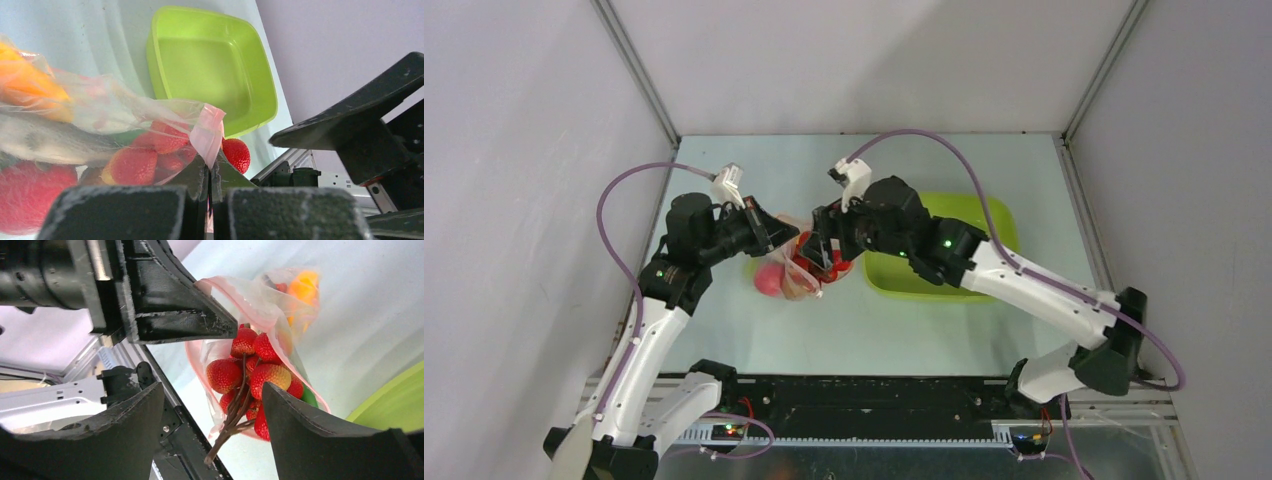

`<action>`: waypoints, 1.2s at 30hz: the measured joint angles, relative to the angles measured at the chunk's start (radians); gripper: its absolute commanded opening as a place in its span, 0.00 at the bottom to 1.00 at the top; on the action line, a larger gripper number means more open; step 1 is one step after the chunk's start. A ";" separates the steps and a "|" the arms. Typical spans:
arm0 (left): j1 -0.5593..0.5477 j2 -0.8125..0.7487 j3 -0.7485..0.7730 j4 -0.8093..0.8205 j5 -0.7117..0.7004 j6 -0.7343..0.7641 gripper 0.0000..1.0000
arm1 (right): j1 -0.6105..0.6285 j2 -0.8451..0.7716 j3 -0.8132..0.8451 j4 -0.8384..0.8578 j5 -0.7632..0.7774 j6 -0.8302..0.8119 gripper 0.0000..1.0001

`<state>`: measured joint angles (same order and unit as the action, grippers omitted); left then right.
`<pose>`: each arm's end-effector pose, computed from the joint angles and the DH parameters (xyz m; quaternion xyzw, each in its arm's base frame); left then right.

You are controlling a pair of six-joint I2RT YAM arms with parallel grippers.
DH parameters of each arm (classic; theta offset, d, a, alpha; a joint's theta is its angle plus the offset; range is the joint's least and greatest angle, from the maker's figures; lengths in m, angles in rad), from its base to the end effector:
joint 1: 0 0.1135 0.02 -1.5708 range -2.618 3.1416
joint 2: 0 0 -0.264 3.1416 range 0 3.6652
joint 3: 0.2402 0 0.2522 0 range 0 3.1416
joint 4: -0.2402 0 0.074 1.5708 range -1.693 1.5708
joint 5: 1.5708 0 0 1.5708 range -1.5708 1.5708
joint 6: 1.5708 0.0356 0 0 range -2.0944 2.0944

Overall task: Place the food in the zip-top bag and seal the zipper
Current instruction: Adjust the zipper food storage bag at the center of the board.

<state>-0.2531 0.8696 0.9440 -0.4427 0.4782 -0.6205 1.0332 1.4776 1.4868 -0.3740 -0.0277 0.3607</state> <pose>0.1779 -0.0629 0.3552 -0.0146 0.8122 -0.4095 0.4154 0.1744 0.2944 0.3995 -0.2791 0.7748 0.3727 0.4275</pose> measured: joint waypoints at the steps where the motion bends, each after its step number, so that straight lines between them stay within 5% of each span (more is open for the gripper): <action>1: 0.000 0.000 0.000 0.000 0.000 0.000 0.00 | -0.003 -0.022 -0.017 0.012 -0.007 0.000 0.77; 12: 0.000 0.000 0.000 0.000 0.000 0.000 0.00 | -0.177 -0.217 -0.285 0.023 0.069 0.113 0.67; 36: 0.000 0.000 0.000 0.000 0.005 0.000 0.00 | -0.169 -0.041 -0.328 0.072 0.067 0.203 0.54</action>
<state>-0.2531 0.8696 0.9440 -0.4427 0.4835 -0.6205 0.8646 1.4368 1.1584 -0.3016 0.0395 0.5632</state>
